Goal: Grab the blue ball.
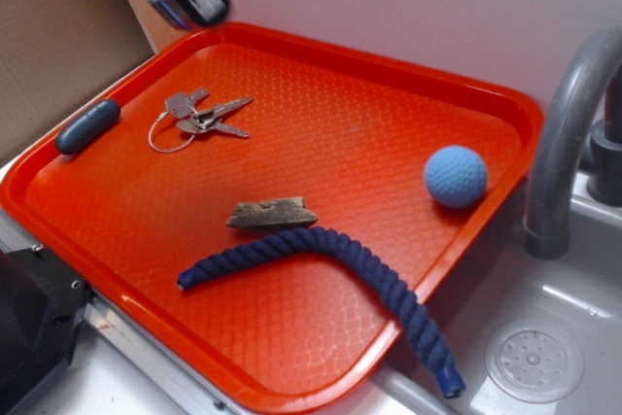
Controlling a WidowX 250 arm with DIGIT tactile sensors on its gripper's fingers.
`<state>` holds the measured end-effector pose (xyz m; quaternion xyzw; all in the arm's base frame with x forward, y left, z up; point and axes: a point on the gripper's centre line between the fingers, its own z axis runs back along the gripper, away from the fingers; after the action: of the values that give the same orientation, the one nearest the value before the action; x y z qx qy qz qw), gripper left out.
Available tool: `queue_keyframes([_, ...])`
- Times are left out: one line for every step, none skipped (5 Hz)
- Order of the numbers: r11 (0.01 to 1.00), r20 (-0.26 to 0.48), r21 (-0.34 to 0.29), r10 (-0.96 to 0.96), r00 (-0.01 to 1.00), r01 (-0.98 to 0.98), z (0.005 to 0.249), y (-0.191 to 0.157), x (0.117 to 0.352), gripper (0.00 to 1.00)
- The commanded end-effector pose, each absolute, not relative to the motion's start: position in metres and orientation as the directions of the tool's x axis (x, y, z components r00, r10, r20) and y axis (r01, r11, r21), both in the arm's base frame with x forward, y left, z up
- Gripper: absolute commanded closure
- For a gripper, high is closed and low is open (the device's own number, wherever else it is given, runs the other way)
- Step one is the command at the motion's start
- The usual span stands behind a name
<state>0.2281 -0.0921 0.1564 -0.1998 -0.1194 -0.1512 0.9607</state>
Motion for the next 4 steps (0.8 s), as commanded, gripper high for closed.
queue_keyframes([0.857,0.302,-0.195,-0.411,0.860,0.478,0.120,-0.159,0.251,0.00])
queue_keyframes([0.790,0.317,-0.137,-0.537,0.782,0.598,0.093,-0.181,0.277,0.00])
queue_keyframes([0.747,0.225,-0.062,-0.636,0.738,0.662,0.069,-0.210,0.287,0.00])
queue_keyframes([0.702,0.199,-0.011,-0.696,0.690,0.712,0.059,-0.225,0.293,0.00])
